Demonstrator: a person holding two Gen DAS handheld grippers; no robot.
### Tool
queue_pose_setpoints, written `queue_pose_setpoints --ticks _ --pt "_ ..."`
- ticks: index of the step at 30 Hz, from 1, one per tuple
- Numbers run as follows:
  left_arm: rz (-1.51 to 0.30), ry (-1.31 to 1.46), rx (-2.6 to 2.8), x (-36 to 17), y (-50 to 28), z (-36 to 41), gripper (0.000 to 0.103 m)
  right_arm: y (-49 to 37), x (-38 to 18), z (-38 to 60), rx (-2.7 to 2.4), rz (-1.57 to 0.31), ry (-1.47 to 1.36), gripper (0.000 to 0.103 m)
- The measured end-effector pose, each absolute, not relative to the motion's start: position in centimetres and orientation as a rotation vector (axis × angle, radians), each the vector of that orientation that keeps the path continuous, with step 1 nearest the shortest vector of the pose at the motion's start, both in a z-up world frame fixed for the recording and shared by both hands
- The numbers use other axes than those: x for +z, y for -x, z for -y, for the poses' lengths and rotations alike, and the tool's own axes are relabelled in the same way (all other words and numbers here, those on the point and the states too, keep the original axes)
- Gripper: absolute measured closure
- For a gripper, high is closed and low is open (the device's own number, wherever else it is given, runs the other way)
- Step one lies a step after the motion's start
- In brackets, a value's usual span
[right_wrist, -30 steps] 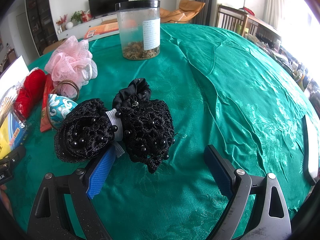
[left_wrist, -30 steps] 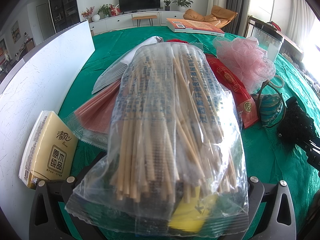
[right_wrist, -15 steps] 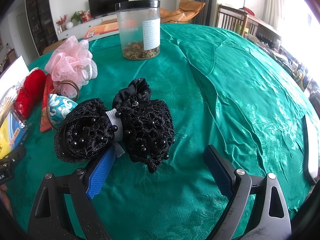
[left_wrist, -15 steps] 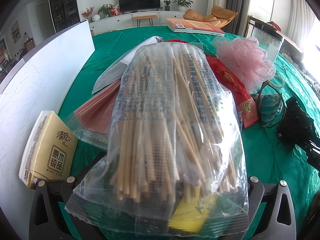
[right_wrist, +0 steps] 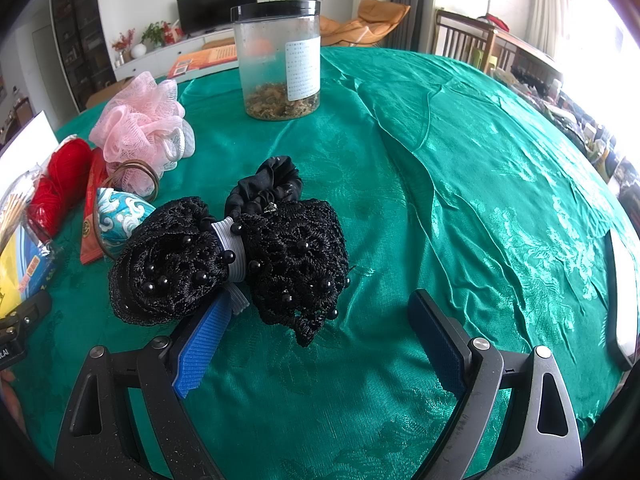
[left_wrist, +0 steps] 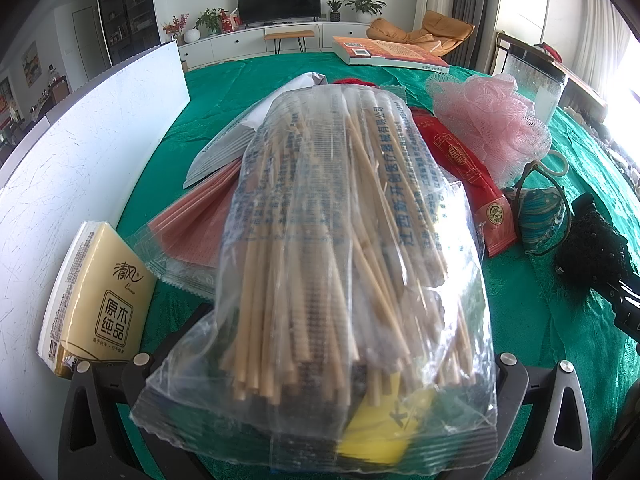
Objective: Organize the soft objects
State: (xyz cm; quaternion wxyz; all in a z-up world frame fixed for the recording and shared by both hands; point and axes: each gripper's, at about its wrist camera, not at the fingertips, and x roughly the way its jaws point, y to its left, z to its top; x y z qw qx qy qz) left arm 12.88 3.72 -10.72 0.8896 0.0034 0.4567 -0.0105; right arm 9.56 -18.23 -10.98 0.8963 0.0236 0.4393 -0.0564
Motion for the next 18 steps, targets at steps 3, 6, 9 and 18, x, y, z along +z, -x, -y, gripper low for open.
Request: queue_pose_setpoints --ticks 3,6,9,18 --pt "-0.949 -0.007 -0.022 -10.7 -12.9 -3.7 0.000 -9.6 -11.0 18.2 -0.117 -0.910 -0.049 0.011" --pt "-0.949 -0.007 -0.022 -10.7 -12.9 -3.7 0.000 -9.6 -11.0 18.2 -0.117 -0.910 -0.049 0.011" --pt "-0.949 -0.008 -0.018 -10.7 -12.8 -3.7 0.000 -9.6 -11.0 18.2 -0.116 -0.910 -0.049 0.011" --pt "-1.054 -0.014 -0.148 -9.7 -8.5 -4.3 0.000 -9.5 -11.0 18.2 -0.114 -0.910 -0.049 0.011"
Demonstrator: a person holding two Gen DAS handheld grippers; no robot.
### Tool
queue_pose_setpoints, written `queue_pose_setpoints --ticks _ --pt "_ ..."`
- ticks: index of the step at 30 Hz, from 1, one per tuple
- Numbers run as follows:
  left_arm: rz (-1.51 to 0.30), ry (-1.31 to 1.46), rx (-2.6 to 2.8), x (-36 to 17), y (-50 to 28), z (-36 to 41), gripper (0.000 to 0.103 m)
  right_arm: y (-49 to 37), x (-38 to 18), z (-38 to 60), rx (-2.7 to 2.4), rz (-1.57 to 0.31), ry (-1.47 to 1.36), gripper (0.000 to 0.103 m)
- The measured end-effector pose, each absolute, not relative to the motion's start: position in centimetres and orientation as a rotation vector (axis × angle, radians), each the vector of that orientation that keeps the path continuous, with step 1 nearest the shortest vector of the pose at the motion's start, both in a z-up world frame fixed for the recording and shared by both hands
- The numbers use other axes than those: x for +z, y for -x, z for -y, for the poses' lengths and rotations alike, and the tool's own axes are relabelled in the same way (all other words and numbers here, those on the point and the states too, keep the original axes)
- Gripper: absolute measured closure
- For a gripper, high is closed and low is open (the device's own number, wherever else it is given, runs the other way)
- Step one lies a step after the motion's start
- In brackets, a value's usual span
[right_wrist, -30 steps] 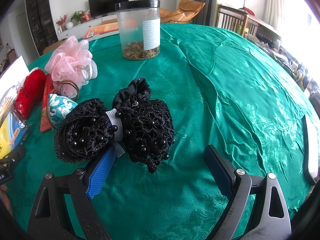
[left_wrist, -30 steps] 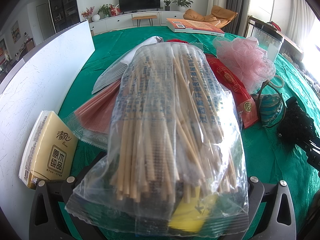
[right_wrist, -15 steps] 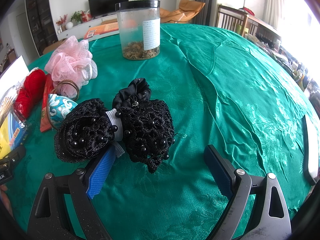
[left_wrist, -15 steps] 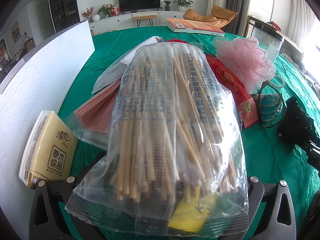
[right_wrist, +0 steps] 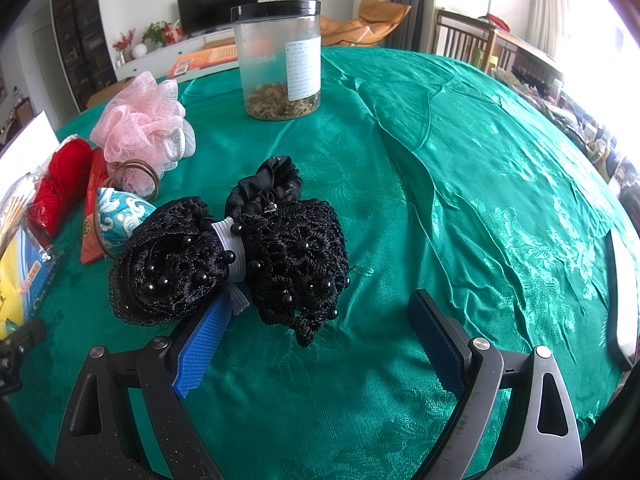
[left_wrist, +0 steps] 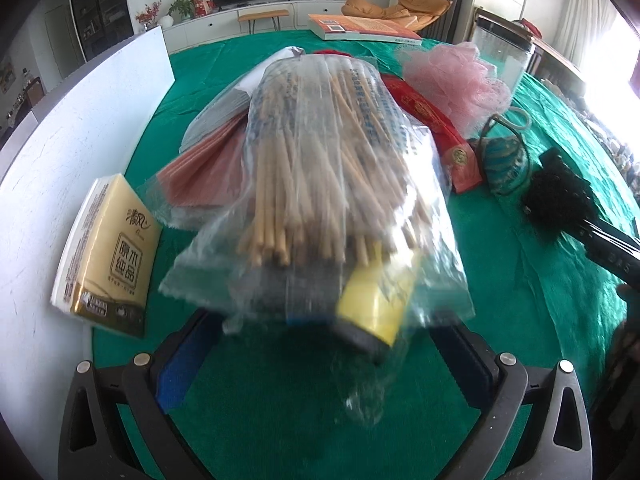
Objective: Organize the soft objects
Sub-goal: 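Close the left tool on the cotton swab bag while the right tool grips the black bow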
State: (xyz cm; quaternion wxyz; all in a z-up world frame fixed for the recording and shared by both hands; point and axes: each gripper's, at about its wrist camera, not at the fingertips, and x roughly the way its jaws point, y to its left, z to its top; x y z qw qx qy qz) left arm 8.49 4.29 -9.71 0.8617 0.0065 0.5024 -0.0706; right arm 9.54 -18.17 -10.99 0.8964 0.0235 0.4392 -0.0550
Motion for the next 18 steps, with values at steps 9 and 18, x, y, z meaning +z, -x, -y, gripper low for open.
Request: queue_pose_setpoints --ticks 9,18 --pt "-0.948 0.146 -0.326 -2.4 -7.3 -6.4 0.000 -9.5 -10.9 18.3 -0.102 -0.916 -0.047 0.011" --pt "-1.044 0.052 -0.259 -4.1 -15.7 -4.5 0.005 -8.7 -8.3 20.6 0.020 -0.915 -0.095 0.013"
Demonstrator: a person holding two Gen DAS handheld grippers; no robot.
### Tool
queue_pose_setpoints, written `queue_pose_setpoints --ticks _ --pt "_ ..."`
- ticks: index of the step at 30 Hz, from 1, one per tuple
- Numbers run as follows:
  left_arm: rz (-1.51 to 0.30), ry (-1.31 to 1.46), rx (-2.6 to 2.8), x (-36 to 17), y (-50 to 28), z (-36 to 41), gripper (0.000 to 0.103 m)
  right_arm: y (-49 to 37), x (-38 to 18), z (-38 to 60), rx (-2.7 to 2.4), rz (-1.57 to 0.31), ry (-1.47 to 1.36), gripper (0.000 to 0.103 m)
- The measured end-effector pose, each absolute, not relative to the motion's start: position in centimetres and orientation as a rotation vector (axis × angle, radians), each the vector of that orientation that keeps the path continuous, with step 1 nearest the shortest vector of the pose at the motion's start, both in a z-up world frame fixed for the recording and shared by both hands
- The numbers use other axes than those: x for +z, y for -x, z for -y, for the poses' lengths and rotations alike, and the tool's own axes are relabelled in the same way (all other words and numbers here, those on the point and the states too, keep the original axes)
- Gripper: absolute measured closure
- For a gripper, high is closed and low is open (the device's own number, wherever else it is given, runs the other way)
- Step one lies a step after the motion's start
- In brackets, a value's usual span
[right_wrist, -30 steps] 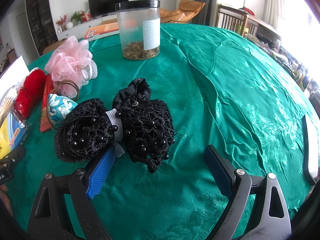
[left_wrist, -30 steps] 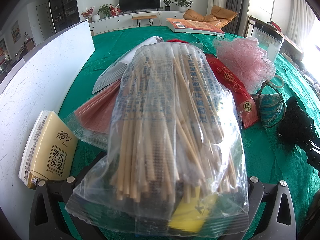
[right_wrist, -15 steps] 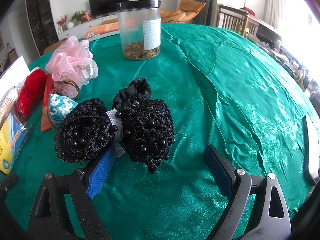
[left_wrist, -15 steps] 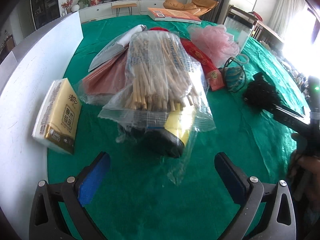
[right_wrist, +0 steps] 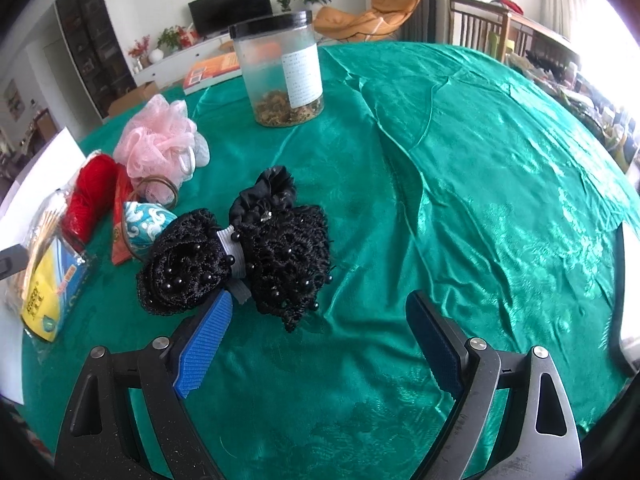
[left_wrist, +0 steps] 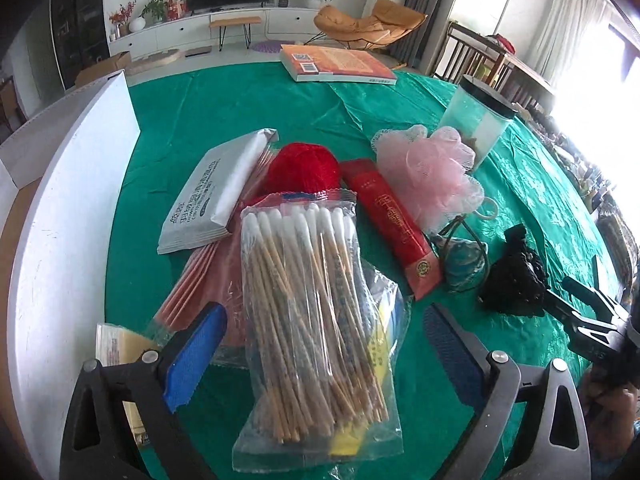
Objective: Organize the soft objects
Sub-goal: 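Close the left tool on the cotton swab bag while the right tool grips the black bow, then lift and carry the swab bag and black bow toward the white box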
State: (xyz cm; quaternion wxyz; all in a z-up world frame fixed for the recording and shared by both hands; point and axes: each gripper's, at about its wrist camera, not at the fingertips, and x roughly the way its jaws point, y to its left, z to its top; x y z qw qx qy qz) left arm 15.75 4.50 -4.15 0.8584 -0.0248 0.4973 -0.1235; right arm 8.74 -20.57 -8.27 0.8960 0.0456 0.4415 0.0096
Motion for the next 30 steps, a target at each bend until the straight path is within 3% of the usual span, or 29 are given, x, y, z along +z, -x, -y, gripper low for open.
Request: queue_pose_setpoints --ticks 3,5,8,9,10,11,14,15,24,30 --pt "-1.091 0.096 -0.263 -5.1 -16.9 -5.1 0.012 -9.4 -6.6 18.8 0.161 -0.874 -0.035 0.013" --pt "-1.129 0.165 -0.308 -5.7 -17.3 -5.5 0.041 -10.9 -6.7 17.5 0.231 -0.911 -0.044 0.012" --pt "-1.128 0.245 -0.336 -5.5 -17.5 -6.1 0.060 -13.5 -8.6 17.4 0.244 -1.005 -0.120 0.015" --pt "-1.118 0.246 -0.336 -5.1 -17.4 -6.3 0.063 -14.2 -9.0 17.9 0.241 -1.019 -0.133 0.024" --pt "-1.108 0.254 -0.345 -4.8 -17.3 -6.4 0.068 -14.5 -8.9 18.6 0.246 -1.009 -0.156 0.049" --pt "-1.097 0.269 -0.360 -4.3 -17.1 -6.5 0.072 -14.9 -8.7 19.4 0.236 -1.011 -0.182 0.054" --pt "-1.052 0.305 -0.381 -2.8 -16.8 -7.2 0.073 -16.6 -7.0 22.8 0.155 -0.981 -0.202 0.067" --pt "-1.031 0.323 -0.392 -2.2 -16.7 -7.4 0.073 -17.4 -6.2 24.3 0.133 -0.960 -0.228 0.094" --pt "-0.951 0.362 -0.411 1.0 -17.1 -8.5 0.073 -24.1 -3.1 32.3 0.052 -0.852 -0.457 0.093" --pt "-0.895 0.385 -0.403 3.5 -16.5 -10.7 0.073 -25.4 0.3 32.1 0.022 -0.739 -0.415 0.094"
